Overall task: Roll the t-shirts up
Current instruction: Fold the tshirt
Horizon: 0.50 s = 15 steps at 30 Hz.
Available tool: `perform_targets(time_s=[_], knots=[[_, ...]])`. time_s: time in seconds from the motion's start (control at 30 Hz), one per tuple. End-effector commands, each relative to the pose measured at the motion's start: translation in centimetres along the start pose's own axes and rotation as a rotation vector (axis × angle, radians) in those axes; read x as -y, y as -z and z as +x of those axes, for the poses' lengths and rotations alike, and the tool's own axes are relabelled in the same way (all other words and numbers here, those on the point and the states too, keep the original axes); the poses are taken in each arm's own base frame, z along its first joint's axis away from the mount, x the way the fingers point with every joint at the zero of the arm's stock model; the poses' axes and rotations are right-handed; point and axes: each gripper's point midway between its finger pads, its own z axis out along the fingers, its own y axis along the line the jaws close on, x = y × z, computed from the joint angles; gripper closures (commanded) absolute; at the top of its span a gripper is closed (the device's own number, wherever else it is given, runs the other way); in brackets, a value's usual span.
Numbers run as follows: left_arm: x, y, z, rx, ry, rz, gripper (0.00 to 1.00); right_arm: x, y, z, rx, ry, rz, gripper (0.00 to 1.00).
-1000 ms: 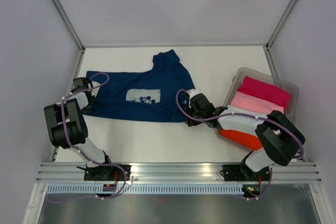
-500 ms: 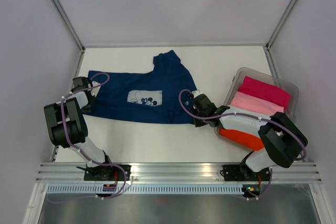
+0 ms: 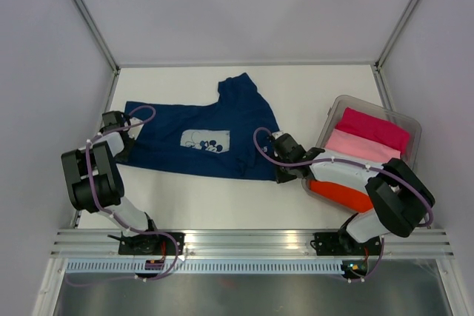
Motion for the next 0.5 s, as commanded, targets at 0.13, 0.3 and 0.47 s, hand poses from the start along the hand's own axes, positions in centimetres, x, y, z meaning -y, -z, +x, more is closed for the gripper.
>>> perform_targets(time_s=[0.13, 0.3, 0.47], knots=[[0.7, 1.2, 1.8, -0.032, -0.026, 0.035, 0.49, -0.9, 3.2, -3.4, 0.071, -0.024, -0.021, 0.61], [-1.7, 3.1, -0.1, 0.013, 0.028, -0.018, 0.35, -1.7, 5.4, -6.9, 0.169, -0.042, -0.035, 0.62], [-3.3, 4.4, -0.7, 0.013, 0.061, -0.060, 0.35, -3.4, 5.9, -8.5, 0.222, -0.062, -0.112, 0.65]])
